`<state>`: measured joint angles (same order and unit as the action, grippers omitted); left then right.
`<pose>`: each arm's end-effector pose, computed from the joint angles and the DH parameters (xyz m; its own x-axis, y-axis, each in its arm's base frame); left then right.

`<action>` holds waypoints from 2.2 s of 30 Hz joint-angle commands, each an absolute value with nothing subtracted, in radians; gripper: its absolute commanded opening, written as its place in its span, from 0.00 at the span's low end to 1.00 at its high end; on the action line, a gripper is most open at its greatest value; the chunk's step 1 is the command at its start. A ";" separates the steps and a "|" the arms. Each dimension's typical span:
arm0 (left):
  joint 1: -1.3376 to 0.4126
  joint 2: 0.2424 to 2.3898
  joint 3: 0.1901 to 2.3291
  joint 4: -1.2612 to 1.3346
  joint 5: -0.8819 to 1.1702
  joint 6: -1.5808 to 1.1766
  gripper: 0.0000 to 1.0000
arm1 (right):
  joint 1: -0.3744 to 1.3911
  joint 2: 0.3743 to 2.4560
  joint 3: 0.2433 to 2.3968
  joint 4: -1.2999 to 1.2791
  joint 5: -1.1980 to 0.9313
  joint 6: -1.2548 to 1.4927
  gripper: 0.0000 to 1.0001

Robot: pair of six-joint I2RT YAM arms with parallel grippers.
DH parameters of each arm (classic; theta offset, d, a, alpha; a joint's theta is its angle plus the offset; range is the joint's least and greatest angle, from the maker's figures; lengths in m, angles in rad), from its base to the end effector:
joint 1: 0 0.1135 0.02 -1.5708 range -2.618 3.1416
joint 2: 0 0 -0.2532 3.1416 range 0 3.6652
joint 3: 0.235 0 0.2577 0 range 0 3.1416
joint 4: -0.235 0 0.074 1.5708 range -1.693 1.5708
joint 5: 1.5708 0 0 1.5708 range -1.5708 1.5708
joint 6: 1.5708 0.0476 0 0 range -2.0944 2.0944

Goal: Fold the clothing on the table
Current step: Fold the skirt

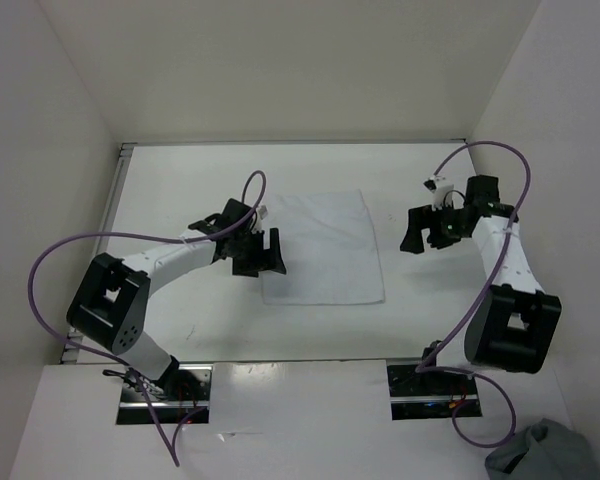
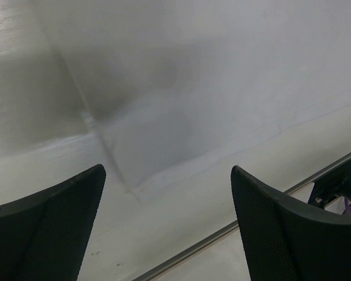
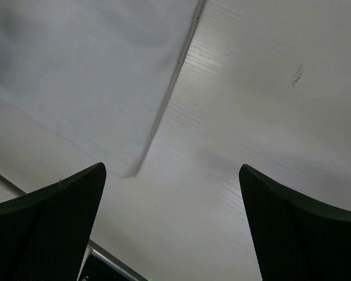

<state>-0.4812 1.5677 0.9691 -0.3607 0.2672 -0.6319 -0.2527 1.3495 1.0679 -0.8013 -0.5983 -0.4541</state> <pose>0.2857 -0.1634 0.1769 -0.9287 -0.1578 -0.3355 0.0399 0.8571 -0.5136 0.2729 -0.0428 0.2484 -0.7471 -0.1814 -0.6395 -0.4192 0.8752 0.2415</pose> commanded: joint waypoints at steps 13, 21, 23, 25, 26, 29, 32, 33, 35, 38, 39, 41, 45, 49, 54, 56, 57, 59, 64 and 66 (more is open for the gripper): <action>-0.499 1.761 1.094 -0.322 0.364 -0.578 0.18 | 0.032 1.560 1.088 -0.675 -0.529 -0.302 0.78; -0.540 1.761 1.086 -0.353 0.336 -0.588 0.00 | 0.129 1.571 1.088 -0.661 -0.549 -0.291 0.22; -0.540 1.726 1.139 -0.396 0.298 -0.577 0.02 | 0.138 1.551 1.077 -0.647 -0.523 -0.270 0.16; -0.540 1.657 1.225 -0.408 0.227 -0.551 0.06 | 0.156 1.537 1.065 -0.629 -0.473 -0.233 0.10; -0.540 1.642 1.254 -0.408 0.203 -0.519 0.09 | 0.156 1.525 1.065 -0.620 -0.462 -0.233 0.03; -0.540 1.675 1.424 -0.396 0.114 -0.436 0.21 | 0.204 1.525 1.052 -0.592 -0.439 -0.204 0.00; -0.540 1.857 1.633 -0.515 0.101 -0.280 0.27 | 0.224 1.554 1.052 -0.583 -0.459 -0.181 0.00; -0.540 1.972 1.798 -0.547 0.101 -0.202 0.27 | 0.233 1.554 1.052 -0.583 -0.459 -0.181 0.00; -0.540 2.083 1.955 -0.625 0.156 -0.141 0.28 | 0.253 1.566 1.043 -0.583 -0.460 -0.172 0.00; -0.540 2.252 2.153 -0.640 0.242 -0.094 0.26 | 0.267 1.543 1.017 -0.542 -0.460 -0.149 0.00; -0.540 2.308 2.178 -0.640 0.258 -0.094 0.24 | 0.267 1.531 1.008 -0.520 -0.445 -0.138 0.00; -0.540 2.345 2.204 -0.612 0.274 -0.094 0.18 | 0.267 1.491 0.996 -0.511 -0.417 -0.118 0.00; -0.540 2.382 2.204 -0.549 0.259 -0.094 0.13 | 0.267 1.433 0.957 -0.465 -0.388 -0.092 0.00; -0.572 2.440 2.256 -0.549 0.172 -0.071 0.05 | 0.267 1.433 0.948 -0.456 -0.388 -0.083 0.00; -0.603 2.577 2.431 -0.658 -0.012 -0.035 0.00 | 0.267 1.463 0.968 -0.485 -0.465 -0.116 0.00; -0.603 2.637 2.492 -0.705 -0.025 -0.035 0.00 | 0.267 1.473 0.968 -0.506 -0.601 -0.159 0.00; -0.612 2.654 2.544 -0.718 -0.040 -0.035 0.00 | 0.276 1.482 0.968 -0.506 -0.635 -0.160 0.00; -0.621 2.678 2.578 -0.738 -0.063 -0.035 0.00 | 0.299 1.482 0.968 -0.493 -0.594 -0.137 0.00; -0.630 2.697 2.579 -0.738 -0.098 -0.046 0.00 | 0.368 1.460 0.905 -0.342 -0.349 -0.002 0.00; -0.630 2.706 2.579 -0.729 -0.118 -0.032 0.00 | 0.457 1.480 0.916 -0.333 -0.209 -0.002 0.00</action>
